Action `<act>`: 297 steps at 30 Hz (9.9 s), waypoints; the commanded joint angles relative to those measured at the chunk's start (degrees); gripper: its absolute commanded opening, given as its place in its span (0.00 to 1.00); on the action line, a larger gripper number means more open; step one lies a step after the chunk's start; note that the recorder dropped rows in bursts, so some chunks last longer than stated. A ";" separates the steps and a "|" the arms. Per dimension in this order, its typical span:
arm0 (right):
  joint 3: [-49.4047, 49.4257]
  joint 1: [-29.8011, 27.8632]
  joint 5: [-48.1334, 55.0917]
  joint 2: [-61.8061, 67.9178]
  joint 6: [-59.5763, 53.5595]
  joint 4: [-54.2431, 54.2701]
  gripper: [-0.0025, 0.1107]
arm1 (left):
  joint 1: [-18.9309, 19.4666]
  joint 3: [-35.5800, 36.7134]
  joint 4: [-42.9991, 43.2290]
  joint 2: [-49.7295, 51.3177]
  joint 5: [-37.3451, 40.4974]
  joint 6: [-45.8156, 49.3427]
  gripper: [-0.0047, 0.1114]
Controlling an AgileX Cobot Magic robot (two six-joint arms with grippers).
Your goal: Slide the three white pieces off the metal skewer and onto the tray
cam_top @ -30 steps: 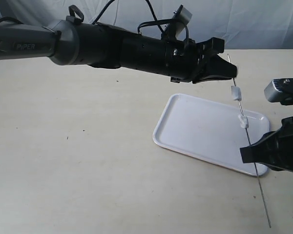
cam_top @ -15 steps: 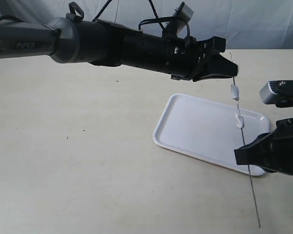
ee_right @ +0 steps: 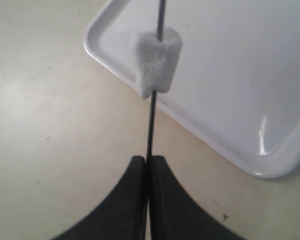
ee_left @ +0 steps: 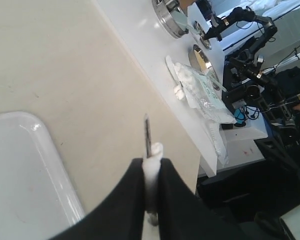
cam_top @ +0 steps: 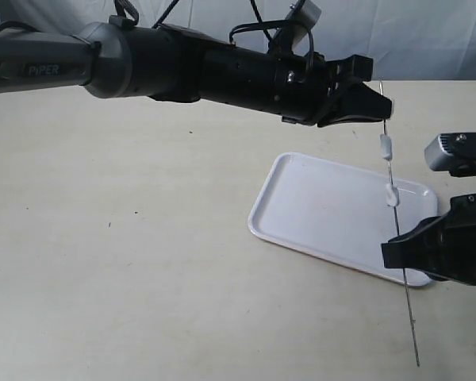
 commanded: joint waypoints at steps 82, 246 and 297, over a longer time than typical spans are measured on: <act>-8.77 0.44 12.50 -5.00 18.23 -23.69 0.02 | -2.93 -0.63 4.22 -0.56 6.89 -7.98 0.43; -4.23 0.44 9.75 -13.76 8.42 -7.96 0.02 | 3.59 -0.75 17.95 10.51 4.31 -8.36 0.32; -4.23 0.51 1.69 -9.98 15.20 -14.33 0.02 | -1.87 -0.47 3.26 0.44 22.56 9.49 0.40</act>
